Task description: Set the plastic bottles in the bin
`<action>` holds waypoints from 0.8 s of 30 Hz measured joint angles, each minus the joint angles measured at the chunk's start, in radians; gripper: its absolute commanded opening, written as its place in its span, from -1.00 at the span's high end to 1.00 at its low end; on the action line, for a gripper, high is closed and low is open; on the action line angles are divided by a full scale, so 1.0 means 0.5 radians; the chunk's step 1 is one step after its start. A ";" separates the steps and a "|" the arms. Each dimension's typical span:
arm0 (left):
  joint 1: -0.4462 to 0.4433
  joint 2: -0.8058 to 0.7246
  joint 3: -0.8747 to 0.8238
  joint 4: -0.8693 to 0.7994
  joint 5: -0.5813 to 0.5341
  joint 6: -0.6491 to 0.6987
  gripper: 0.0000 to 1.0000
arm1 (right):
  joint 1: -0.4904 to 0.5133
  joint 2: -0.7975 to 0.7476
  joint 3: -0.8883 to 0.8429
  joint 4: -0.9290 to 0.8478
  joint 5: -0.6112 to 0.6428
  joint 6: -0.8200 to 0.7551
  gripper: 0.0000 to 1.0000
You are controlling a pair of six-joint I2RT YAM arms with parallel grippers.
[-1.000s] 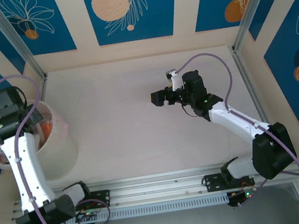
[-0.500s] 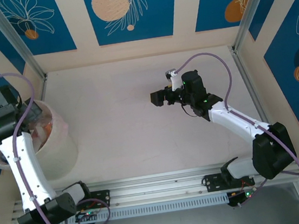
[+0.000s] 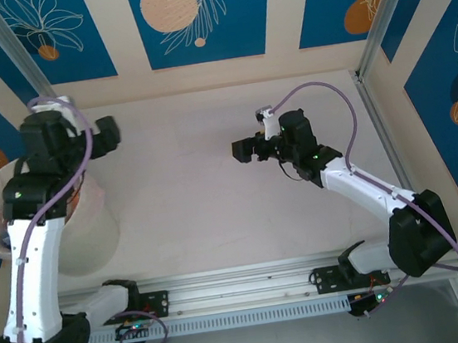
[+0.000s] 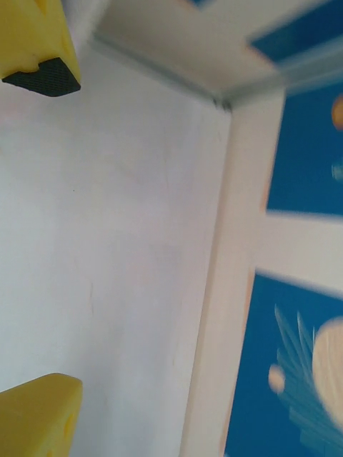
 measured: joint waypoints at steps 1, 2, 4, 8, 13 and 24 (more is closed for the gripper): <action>-0.076 0.001 -0.050 0.080 0.037 0.016 -1.00 | -0.002 -0.022 -0.017 0.001 0.028 0.005 -0.99; -0.163 0.002 -0.121 0.185 0.101 0.037 -1.00 | -0.004 -0.048 -0.037 0.004 0.060 0.008 -0.99; -0.300 0.018 -0.256 0.391 0.241 0.064 -1.00 | -0.014 -0.109 -0.087 0.005 0.136 0.029 -0.99; -0.460 0.070 -0.580 0.836 0.481 0.104 -1.00 | -0.071 -0.259 -0.211 0.000 0.306 0.081 -0.99; -0.490 0.162 -0.996 1.266 0.568 0.195 -1.00 | -0.238 -0.486 -0.362 -0.016 0.483 0.111 -0.99; -0.424 0.167 -1.854 1.892 0.117 0.517 -1.00 | -0.720 -0.626 -0.594 -0.052 0.673 0.005 -0.99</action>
